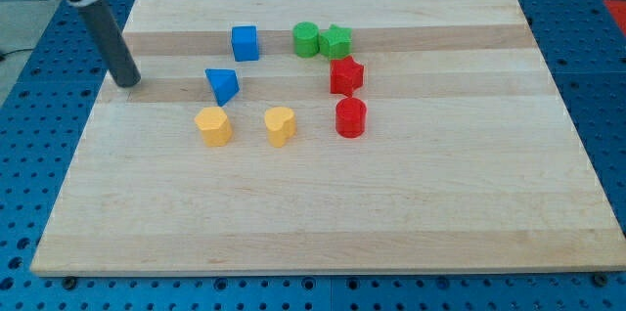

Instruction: Push the yellow hexagon and the blue blocks slightly to the right

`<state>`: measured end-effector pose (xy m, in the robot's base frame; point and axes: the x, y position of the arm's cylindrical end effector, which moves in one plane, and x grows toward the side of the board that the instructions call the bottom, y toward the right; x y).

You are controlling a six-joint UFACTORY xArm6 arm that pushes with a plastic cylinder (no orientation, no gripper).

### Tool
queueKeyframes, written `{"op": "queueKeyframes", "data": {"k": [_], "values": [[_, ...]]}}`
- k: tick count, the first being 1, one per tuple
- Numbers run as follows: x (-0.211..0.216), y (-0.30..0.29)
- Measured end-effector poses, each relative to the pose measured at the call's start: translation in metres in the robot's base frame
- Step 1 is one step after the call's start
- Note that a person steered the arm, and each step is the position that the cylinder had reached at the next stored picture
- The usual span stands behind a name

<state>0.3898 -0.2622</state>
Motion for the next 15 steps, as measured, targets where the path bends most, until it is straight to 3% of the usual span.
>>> {"op": "queueKeyframes", "data": {"k": [1, 2, 3, 5, 8, 10, 11, 15], "values": [[0.072, 0.039], [0.099, 0.079], [0.094, 0.099], [0.078, 0.076], [0.082, 0.117], [0.068, 0.04], [0.038, 0.035], [0.018, 0.083]]}}
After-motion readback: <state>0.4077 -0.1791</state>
